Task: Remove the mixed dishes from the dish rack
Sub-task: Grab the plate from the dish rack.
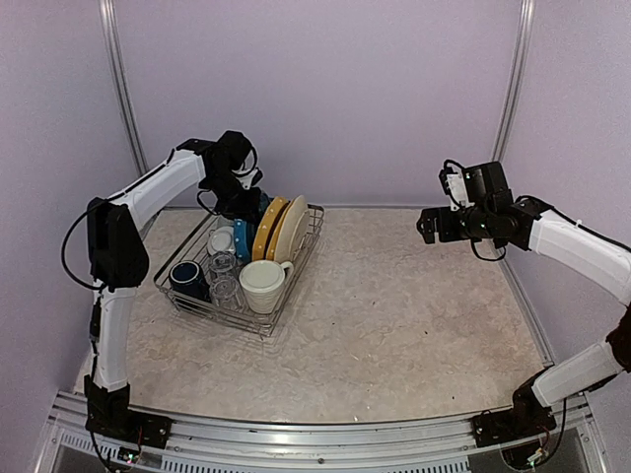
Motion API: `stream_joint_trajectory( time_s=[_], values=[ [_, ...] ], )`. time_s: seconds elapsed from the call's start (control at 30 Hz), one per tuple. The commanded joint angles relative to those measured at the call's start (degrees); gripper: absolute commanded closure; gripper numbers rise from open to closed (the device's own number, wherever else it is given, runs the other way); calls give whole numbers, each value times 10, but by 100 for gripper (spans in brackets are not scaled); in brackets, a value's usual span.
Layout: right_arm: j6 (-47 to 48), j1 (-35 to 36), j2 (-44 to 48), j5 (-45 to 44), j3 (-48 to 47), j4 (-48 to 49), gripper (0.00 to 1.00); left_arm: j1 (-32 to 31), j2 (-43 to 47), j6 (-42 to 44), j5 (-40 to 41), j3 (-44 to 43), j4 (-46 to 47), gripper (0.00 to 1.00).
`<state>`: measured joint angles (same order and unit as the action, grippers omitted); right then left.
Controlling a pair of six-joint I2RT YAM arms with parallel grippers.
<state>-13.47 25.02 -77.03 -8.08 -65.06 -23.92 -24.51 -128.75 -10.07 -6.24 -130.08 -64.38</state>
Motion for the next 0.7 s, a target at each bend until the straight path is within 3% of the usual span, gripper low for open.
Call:
stream_joint_trajectory(
  time_s=[0.0, 0.47, 0.57, 0.67],
  values=[
    [-11, 6, 6, 9, 6, 15, 0, -5, 77, -32, -23, -46, -14, 100],
    [-48, 6, -40, 28, -25, 31, 0, -46, 184, 6, 61, -68, -28, 100],
    [-93, 6, -56, 19, -44, 25, 0, -78, 224, 60, 102, -19, 26, 100],
    [-139, 5, -74, 39, -77, 21, 0, -126, 277, 156, 161, 88, 156, 100]
  ],
)
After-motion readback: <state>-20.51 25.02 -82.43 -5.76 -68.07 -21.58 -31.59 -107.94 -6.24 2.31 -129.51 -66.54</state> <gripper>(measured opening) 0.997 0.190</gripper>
